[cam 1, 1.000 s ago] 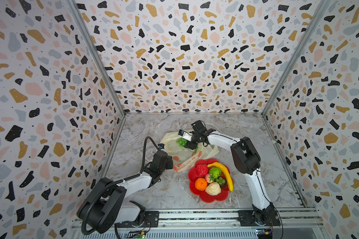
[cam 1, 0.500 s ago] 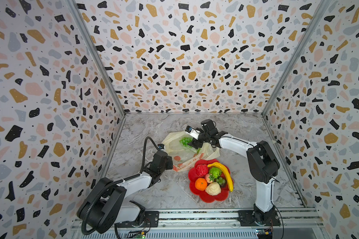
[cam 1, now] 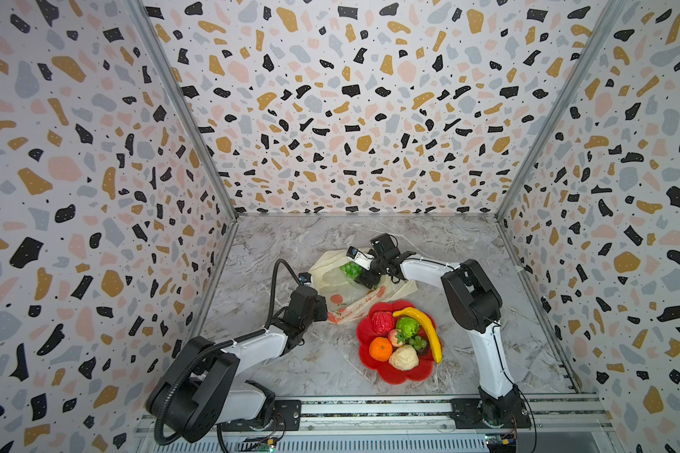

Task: Take fruits out of the plastic bag
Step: Pick up the fruit from the plastic bag.

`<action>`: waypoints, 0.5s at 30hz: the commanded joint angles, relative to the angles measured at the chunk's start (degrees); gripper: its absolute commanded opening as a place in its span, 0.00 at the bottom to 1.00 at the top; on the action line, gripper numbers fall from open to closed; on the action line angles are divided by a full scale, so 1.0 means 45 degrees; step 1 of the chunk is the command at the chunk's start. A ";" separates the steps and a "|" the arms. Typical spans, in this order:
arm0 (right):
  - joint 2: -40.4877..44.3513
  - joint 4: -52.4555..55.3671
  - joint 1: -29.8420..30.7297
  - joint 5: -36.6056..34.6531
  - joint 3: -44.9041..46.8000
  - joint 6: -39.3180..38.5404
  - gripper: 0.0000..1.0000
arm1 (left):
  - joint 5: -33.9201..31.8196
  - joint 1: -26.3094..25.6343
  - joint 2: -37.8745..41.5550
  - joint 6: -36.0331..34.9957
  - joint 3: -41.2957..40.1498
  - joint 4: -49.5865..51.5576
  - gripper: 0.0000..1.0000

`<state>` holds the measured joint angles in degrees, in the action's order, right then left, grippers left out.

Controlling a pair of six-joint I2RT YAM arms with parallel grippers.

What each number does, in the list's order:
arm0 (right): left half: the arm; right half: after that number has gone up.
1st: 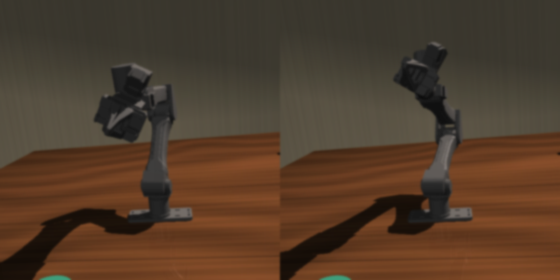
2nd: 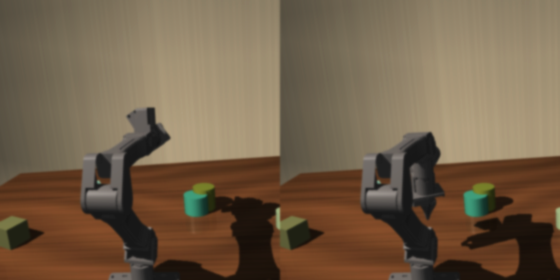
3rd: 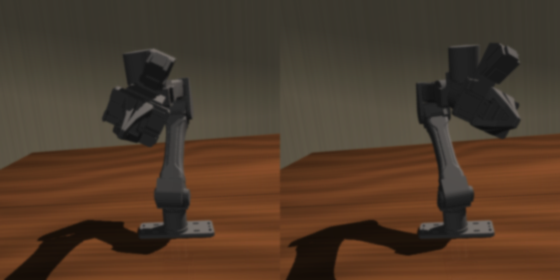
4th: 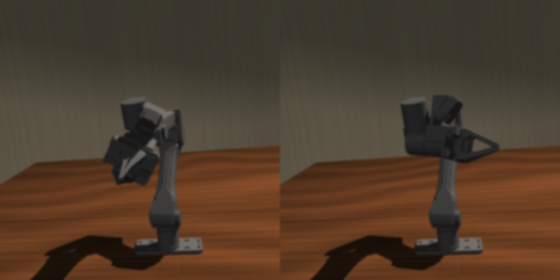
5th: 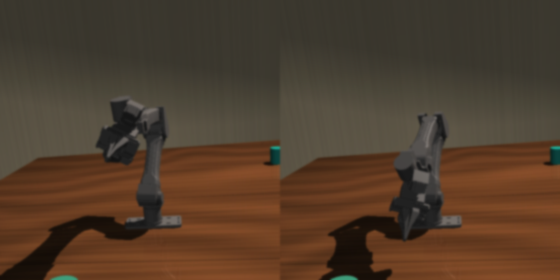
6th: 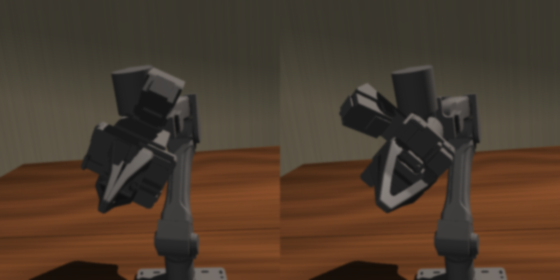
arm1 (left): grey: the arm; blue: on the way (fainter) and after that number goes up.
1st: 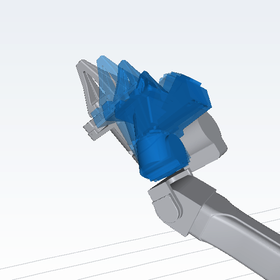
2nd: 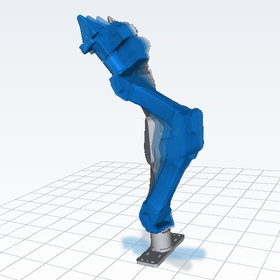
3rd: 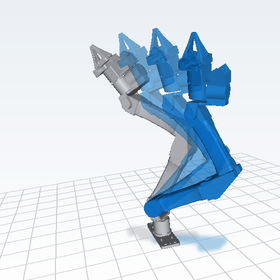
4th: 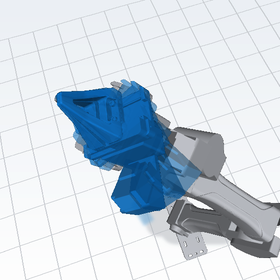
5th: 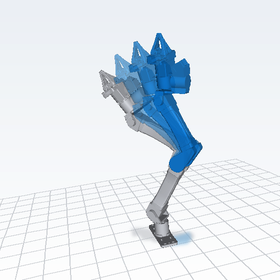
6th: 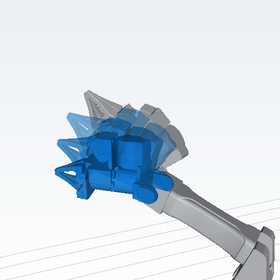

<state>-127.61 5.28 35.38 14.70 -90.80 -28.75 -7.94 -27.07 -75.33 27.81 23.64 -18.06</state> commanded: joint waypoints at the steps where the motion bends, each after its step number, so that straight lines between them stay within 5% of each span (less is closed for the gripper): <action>1: -0.0457 0.0947 0.0089 0.0156 -0.1029 -0.0076 0.82 | 0.0028 0.0039 0.0060 -0.0111 0.0342 -0.0323 0.00; 8: -0.1158 0.1780 0.0319 0.0094 -0.2113 -0.0192 0.60 | 0.0008 0.0039 0.0134 -0.0106 0.0317 -0.0322 0.00; 15: 0.0533 0.0525 0.0372 0.0952 -0.0891 0.0203 0.35 | -0.0065 0.0039 0.0058 -0.0089 0.0355 -0.0263 0.00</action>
<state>-130.93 8.19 36.58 16.51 -96.99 -29.10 -7.97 -27.07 -75.33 27.81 23.64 -18.04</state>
